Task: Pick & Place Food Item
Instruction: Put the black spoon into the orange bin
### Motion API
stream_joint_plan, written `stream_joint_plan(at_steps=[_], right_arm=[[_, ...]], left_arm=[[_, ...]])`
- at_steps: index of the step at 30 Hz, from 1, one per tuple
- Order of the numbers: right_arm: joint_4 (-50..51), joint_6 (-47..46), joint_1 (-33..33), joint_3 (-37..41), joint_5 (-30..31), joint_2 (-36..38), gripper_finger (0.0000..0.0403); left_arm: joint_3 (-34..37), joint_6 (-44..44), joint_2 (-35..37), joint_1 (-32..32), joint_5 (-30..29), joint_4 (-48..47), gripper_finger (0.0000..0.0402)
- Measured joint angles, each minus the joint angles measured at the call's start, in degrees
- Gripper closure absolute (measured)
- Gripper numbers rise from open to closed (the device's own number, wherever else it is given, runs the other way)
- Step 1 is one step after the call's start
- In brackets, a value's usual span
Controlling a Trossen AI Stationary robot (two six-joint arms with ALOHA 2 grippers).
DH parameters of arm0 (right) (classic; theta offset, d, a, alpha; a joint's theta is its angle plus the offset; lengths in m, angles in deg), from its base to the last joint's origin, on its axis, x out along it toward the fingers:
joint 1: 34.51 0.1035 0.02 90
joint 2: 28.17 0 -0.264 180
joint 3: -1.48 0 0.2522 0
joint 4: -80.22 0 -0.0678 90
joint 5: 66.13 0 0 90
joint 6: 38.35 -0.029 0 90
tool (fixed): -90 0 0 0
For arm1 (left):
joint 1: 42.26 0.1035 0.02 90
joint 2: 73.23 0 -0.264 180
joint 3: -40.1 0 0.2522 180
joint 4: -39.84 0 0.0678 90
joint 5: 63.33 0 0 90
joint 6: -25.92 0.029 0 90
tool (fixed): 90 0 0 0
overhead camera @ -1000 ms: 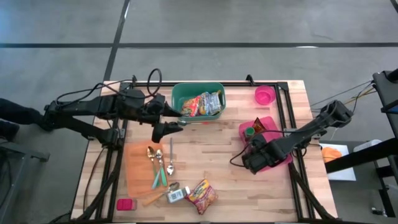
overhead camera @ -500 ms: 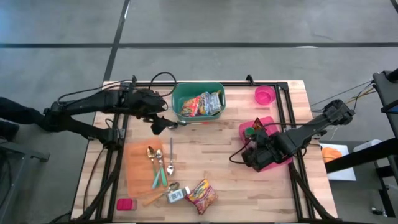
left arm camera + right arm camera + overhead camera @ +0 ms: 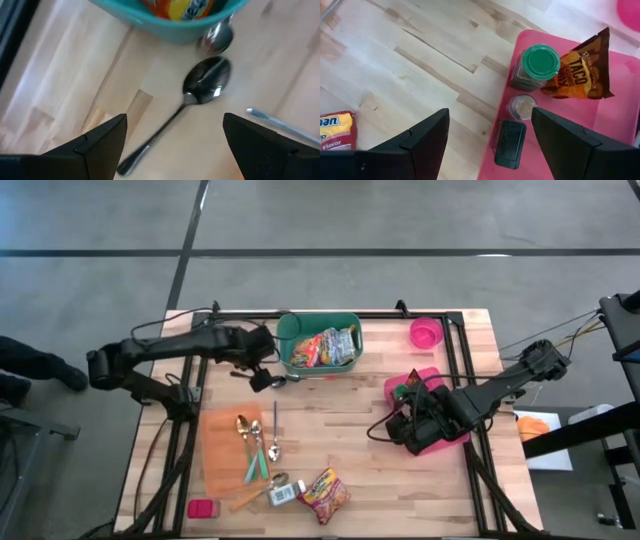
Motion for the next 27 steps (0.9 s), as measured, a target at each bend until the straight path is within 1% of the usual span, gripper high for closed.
stream_joint_plan(at_steps=[4,8,11,16,19,27], right_arm=[[-0.03,0.62,0.02,0.11,-0.01,-0.02,0.0122],[-0.08,2.08,0.02,0.11,-0.02,-0.02,0.0122],[-0.12,3.02,0.07,0.11,-0.03,-0.02,0.0122],[-0.19,3.53,0.07,0.13,-0.01,-0.04,0.0122],[-0.2,3.53,0.04,0.15,-0.01,-0.04,0.0122],[-0.52,3.29,0.07,0.17,-0.21,-0.04,0.0122]], left_arm=[[7.35,1.61,-0.01,1.04,-0.39,8.4,0.0071],[12.13,3.25,-0.21,1.18,-0.37,13.61,0.0071],[13.85,4.64,-0.7,1.16,-0.37,13.99,0.0071],[14.65,8.66,-3.29,1.15,-0.79,13.98,0.0077],[14.65,11.55,-5.68,1.18,-0.79,14.69,0.0095],[13.01,14.67,-11.08,1.2,1.22,15.31,0.0169]])
